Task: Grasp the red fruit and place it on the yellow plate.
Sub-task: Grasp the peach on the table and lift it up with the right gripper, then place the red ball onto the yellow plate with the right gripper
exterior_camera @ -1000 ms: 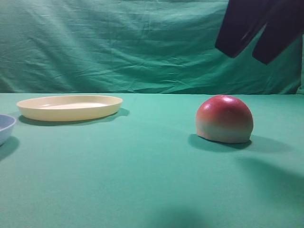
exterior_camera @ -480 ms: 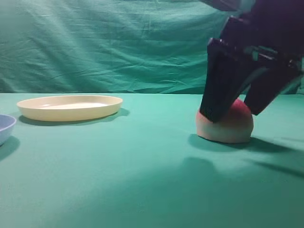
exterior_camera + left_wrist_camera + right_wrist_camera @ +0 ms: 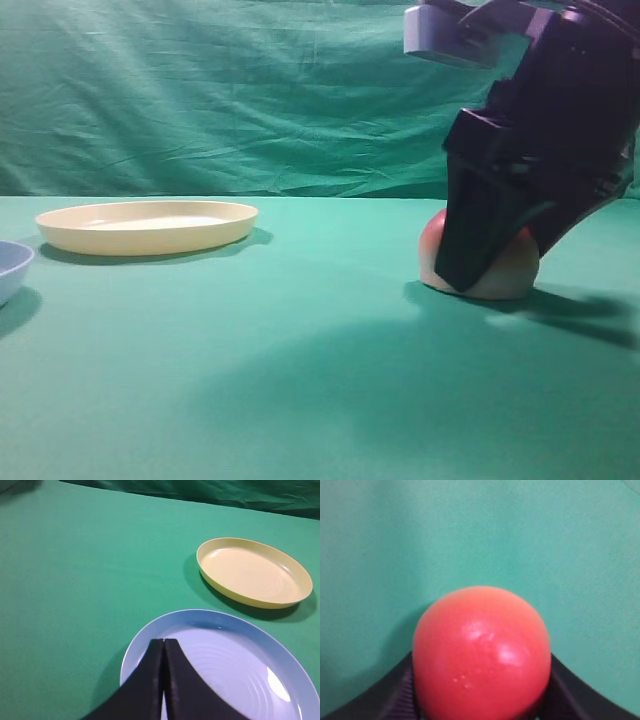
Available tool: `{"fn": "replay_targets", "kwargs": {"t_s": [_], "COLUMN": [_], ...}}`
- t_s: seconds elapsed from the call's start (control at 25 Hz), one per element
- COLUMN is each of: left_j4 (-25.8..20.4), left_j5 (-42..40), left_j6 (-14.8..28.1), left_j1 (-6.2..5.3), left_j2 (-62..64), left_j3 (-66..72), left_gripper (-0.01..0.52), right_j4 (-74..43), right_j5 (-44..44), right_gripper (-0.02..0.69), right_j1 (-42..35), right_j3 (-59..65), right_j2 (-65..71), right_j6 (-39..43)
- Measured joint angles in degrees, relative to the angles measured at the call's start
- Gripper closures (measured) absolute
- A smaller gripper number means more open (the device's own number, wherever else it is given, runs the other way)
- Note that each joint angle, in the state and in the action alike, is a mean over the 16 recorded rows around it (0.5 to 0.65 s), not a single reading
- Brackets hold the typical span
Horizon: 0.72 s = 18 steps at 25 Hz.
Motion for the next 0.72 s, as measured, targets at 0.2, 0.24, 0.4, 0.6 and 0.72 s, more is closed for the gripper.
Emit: {"fn": "replay_targets", "kwargs": {"t_s": [0.2, 0.24, 0.4, 0.6, 0.72], "left_j4": [0.0, 0.0, 0.0, 0.0, 0.0], "left_j5": [0.0, 0.0, 0.0, 0.0, 0.0], "left_j6": [0.0, 0.0, 0.0, 0.0, 0.0], "left_j1": [0.00, 0.00, 0.00, 0.00, 0.00], "left_j2": [0.0, 0.0, 0.0, 0.0, 0.0], "left_j3": [0.0, 0.0, 0.0, 0.0, 0.0], "left_gripper": [0.514, 0.514, 0.514, 0.514, 0.514], "right_j4": [0.5, 0.7, 1.3, 2.1, 2.4], "right_j5": [4.1, 4.9, 7.9, 10.0, 10.3], "right_gripper": [0.465, 0.466, 0.472, 0.476, 0.476], "right_j1": [0.2, 0.2, 0.9, 3.0, 4.5], "right_j3": [-8.8, -11.0, -20.4, -31.8, -37.4], "right_j2": [0.4, 0.6, 1.9, 5.8, 9.3], "right_j6": [-0.1, -0.1, -0.3, -0.8, -1.6]}}
